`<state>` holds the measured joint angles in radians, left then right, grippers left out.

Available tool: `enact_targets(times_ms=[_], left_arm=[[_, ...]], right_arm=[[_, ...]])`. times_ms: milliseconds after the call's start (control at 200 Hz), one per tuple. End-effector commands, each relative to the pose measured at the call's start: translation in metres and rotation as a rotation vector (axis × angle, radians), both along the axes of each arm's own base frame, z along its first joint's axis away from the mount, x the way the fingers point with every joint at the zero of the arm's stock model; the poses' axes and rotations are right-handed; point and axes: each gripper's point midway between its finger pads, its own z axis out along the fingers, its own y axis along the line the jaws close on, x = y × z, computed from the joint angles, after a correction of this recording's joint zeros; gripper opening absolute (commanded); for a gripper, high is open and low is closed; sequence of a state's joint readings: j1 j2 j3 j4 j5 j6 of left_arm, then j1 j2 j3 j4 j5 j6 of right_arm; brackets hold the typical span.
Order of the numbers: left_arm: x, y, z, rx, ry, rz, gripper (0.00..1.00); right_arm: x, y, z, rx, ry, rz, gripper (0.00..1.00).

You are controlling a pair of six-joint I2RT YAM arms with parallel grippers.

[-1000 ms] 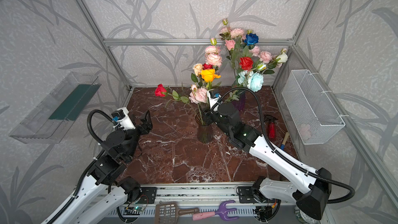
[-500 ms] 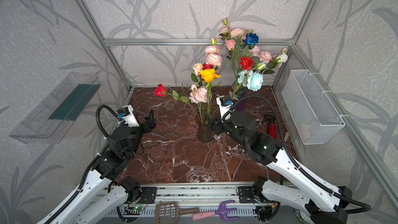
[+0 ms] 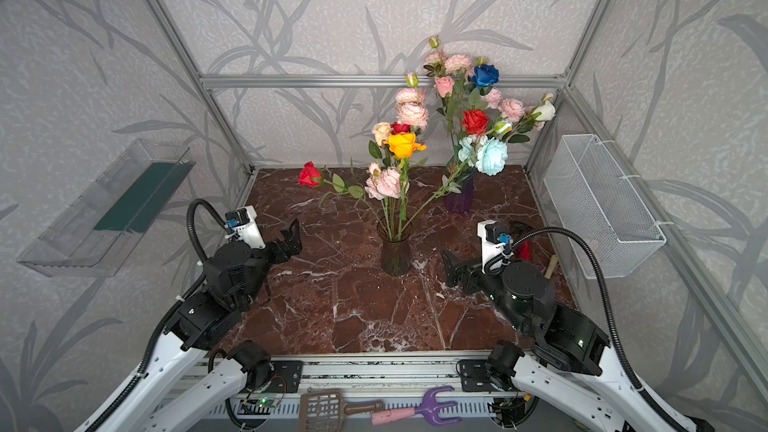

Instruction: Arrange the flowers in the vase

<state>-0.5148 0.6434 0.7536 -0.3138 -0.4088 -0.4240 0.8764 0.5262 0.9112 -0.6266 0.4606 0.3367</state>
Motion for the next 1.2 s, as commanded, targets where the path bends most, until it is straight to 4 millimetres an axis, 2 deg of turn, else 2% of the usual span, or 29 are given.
enact_targets(times_ms=[0, 100, 225, 285, 390, 460, 500, 560, 695, 820, 895, 1020, 1110, 1195], left_arm=[[-0.004, -0.004, -0.019, 0.017, 0.114, -0.024, 0.99], [-0.002, -0.013, -0.035, 0.045, 0.181, -0.065, 0.99], [0.000, -0.009, -0.049, 0.027, 0.179, -0.033, 0.99], [0.004, -0.011, -0.058, -0.004, 0.139, -0.025, 0.99], [0.019, -0.030, -0.083, -0.001, 0.058, -0.105, 0.99], [0.026, -0.026, -0.101, 0.007, 0.049, -0.066, 0.99], [0.029, -0.027, -0.104, 0.043, 0.022, -0.071, 0.99], [0.034, -0.028, -0.103, 0.117, -0.015, -0.084, 0.99], [0.040, -0.016, -0.095, 0.297, -0.064, -0.039, 0.99], [0.045, 0.002, -0.096, 0.474, -0.098, 0.055, 0.99], [0.047, 0.017, -0.103, 0.513, -0.123, 0.144, 0.99], [0.055, 0.036, -0.129, 0.572, -0.070, 0.191, 0.99], [0.062, 0.054, -0.155, 0.468, -0.023, 0.202, 0.99], [0.070, 0.063, -0.155, 0.427, -0.065, 0.206, 0.99]], right_arm=[[0.004, -0.022, -0.047, -0.172, 0.100, -0.114, 0.99], [0.009, -0.031, -0.063, -0.214, 0.139, -0.193, 0.99], [0.017, -0.027, -0.080, -0.273, 0.108, -0.195, 0.99], [0.024, -0.030, -0.087, -0.275, 0.048, -0.231, 0.99], [0.034, -0.028, -0.097, -0.327, -0.101, -0.234, 0.99], [0.042, -0.028, -0.100, -0.363, -0.220, -0.264, 0.99], [0.046, -0.023, -0.101, -0.384, -0.290, -0.258, 0.99], [0.054, -0.029, -0.099, -0.389, -0.338, -0.303, 0.99], [0.074, -0.029, -0.114, -0.419, -0.271, -0.281, 0.99], [0.099, -0.041, -0.132, -0.415, -0.242, -0.343, 0.99], [0.112, -0.048, -0.146, -0.444, -0.211, -0.363, 0.99], [0.127, -0.057, -0.165, -0.458, -0.232, -0.349, 0.99], [0.133, -0.062, -0.181, -0.434, -0.222, -0.324, 0.99], [0.139, -0.060, -0.183, -0.412, -0.266, -0.308, 0.99]])
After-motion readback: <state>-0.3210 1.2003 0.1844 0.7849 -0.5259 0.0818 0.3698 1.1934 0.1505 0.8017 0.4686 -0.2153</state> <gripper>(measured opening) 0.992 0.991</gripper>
